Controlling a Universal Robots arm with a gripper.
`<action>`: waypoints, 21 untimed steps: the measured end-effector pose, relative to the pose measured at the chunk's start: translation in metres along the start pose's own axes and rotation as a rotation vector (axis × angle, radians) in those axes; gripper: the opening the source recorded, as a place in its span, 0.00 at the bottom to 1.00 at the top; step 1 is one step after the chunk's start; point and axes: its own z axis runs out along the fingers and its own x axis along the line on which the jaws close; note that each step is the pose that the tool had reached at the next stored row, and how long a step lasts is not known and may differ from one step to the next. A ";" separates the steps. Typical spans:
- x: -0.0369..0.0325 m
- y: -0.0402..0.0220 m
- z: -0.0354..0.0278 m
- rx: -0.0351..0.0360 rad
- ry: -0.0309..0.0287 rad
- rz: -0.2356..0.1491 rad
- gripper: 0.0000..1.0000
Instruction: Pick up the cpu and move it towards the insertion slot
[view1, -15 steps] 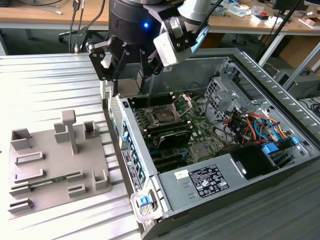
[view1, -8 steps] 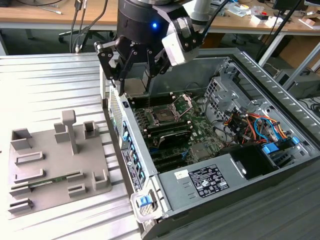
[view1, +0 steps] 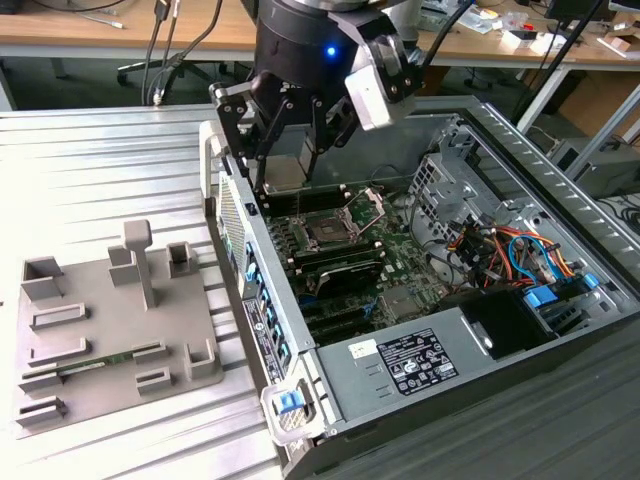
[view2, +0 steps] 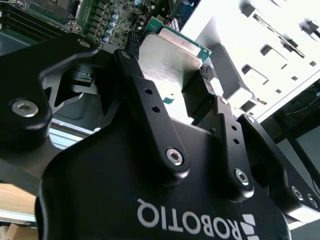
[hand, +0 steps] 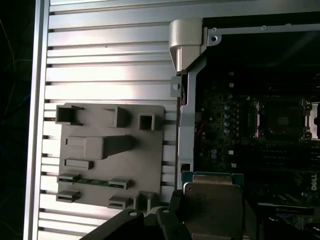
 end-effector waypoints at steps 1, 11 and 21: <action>-0.0013 -0.0001 0.0000 -0.0001 0.0000 0.000 0.55; -0.0126 -0.0005 0.0001 0.0000 0.0001 0.000 0.55; -0.0235 -0.0009 0.0012 -0.0164 -0.0006 0.000 0.55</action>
